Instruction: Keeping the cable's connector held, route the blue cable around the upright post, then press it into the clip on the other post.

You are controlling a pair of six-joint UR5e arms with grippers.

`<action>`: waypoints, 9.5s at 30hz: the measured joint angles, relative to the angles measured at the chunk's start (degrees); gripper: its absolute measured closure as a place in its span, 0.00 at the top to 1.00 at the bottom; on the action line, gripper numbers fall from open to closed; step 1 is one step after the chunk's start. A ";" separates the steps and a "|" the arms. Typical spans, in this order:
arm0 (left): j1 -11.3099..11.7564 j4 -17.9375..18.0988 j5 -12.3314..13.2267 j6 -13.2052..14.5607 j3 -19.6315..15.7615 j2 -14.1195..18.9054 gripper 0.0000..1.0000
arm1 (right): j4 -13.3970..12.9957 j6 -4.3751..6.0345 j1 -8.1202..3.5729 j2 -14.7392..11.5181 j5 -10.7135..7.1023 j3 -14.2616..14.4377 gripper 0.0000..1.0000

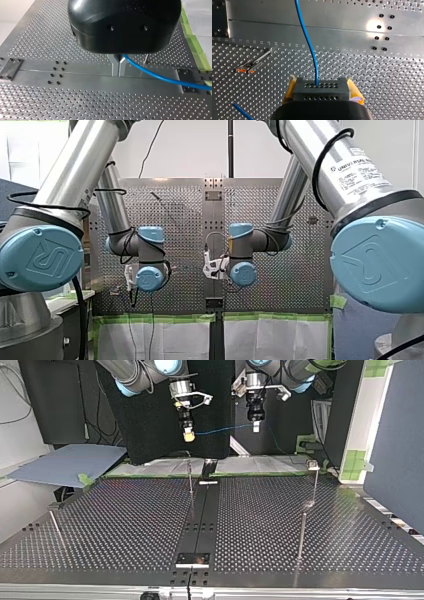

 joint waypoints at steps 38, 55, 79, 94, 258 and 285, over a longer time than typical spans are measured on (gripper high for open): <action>0.44 -2.64 0.00 0.09 -0.09 -3.08 0.00 | 0.00 0.00 0.00 0.00 0.01 0.00 0.00; 0.44 -2.64 0.00 0.09 -0.09 -3.08 0.00 | 6.69 -0.96 -0.35 6.29 0.88 -1.83 0.00; 1.79 -8.96 -0.53 -1.00 0.60 3.24 0.00 | 15.42 3.45 1.19 1.55 -0.14 -6.17 0.00; 3.70 -16.64 -5.95 -1.65 4.90 10.94 0.00 | 23.18 5.07 0.69 -6.22 -5.10 -13.73 0.00; 31.40 -54.71 26.86 -15.51 45.18 8.65 1.00 | 38.73 10.43 -4.00 9.47 -17.78 -42.30 0.00; 31.05 -55.78 28.01 -17.04 45.18 7.07 1.00 | 34.13 10.38 -4.22 15.32 -16.64 -37.02 0.00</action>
